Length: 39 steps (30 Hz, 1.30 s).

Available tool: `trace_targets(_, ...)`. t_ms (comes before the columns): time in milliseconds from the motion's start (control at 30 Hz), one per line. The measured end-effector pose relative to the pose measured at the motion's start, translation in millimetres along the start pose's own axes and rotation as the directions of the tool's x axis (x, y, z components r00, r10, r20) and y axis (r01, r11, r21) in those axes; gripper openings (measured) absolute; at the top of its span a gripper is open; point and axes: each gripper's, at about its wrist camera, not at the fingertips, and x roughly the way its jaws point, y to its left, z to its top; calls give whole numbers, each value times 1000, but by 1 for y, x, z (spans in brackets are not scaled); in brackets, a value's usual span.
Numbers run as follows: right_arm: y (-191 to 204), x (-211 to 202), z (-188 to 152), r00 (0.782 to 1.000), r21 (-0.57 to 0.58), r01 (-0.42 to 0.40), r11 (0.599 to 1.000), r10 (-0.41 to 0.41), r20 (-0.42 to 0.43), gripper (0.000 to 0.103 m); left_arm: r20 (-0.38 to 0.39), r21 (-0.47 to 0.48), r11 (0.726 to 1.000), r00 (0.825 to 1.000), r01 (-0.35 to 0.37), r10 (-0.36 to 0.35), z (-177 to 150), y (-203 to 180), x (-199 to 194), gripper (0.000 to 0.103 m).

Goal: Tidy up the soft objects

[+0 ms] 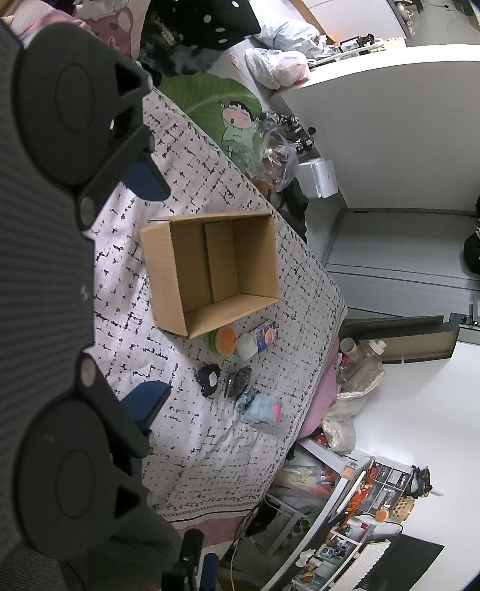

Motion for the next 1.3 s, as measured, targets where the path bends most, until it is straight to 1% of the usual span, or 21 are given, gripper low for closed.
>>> trace_targets(100,1,0,0,1000,3,-10,1000,10,-5,103,1,10,1000,1000,0,0,0,-1,0,103)
trace_targets(367,0,0,-2,1000,21,-25,999,25,14,103,-9,2,1000,999,31,-31,2,0,3,103)
trace_targets(500,-2,1,-1,999,23,-32,999,32,5,103,-20,33,999,999,25,-25,5,-4,8,103)
trace_targets(633,-3,3,-1,999,12,-30,999,30,9,103,-31,61,997,999,47,-45,9,-8,14,103)
trace_targets(733,-3,5,-1,1000,4,-27,1000,27,17,103,-42,103,994,999,37,-33,15,-13,20,103)
trace_targets(833,-4,9,0,999,-3,-31,1000,31,9,103,-53,125,991,998,43,-37,20,-16,28,103)
trace_targets(967,-7,14,1,998,5,-53,999,53,21,103,-64,153,987,997,43,-33,27,-20,37,103)
trace_targets(1067,-9,18,3,999,-1,-51,999,51,20,103,-74,166,985,997,49,-37,33,-22,44,103)
trace_targets(1167,-11,23,5,998,7,-57,998,57,19,103,-73,182,982,997,45,-32,39,-25,51,103)
trace_targets(1267,-13,27,6,998,13,-56,998,56,38,103,-61,187,982,998,35,-24,46,-28,56,103)
trace_targets(1300,-16,30,6,999,9,-53,999,53,11,103,-60,190,981,998,34,-23,48,-29,60,103)
